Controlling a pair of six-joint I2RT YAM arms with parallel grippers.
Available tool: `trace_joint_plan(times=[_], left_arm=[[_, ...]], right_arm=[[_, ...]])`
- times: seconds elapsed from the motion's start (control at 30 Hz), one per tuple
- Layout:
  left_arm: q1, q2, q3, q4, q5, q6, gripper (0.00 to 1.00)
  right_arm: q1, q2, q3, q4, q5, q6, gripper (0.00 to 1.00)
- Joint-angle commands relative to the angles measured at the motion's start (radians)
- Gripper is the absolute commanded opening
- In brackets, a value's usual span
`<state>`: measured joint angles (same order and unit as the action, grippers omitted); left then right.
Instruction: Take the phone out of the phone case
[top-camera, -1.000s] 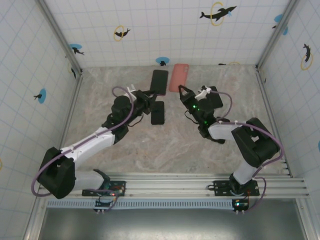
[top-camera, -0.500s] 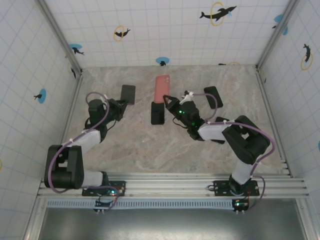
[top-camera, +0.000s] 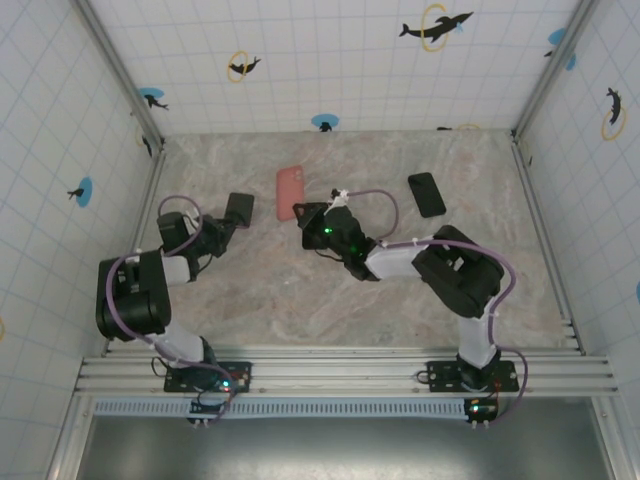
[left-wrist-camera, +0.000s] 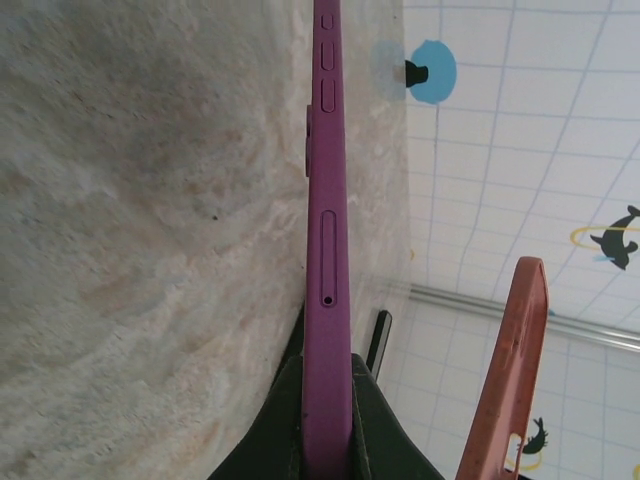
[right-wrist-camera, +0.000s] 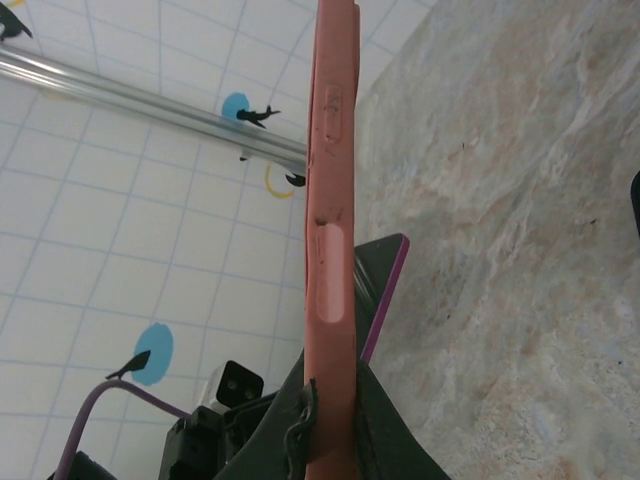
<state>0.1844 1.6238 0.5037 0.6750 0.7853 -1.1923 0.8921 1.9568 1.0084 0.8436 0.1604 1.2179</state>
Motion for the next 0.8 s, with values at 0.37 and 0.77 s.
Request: trace_joint_plan(times=[0.37, 0.77], left_arm=[[0.071, 0.163, 0.038, 0.239, 0.114, 0.014, 0.0], [0.074, 0.194, 0.048, 0.114, 0.081, 0.078, 0.24]], right_arm=[[0.048, 0.11, 0.115, -0.046, 0.014, 0.038, 0.0], [0.054, 0.136, 0.129, -0.073, 0.0, 0.047, 0.0]])
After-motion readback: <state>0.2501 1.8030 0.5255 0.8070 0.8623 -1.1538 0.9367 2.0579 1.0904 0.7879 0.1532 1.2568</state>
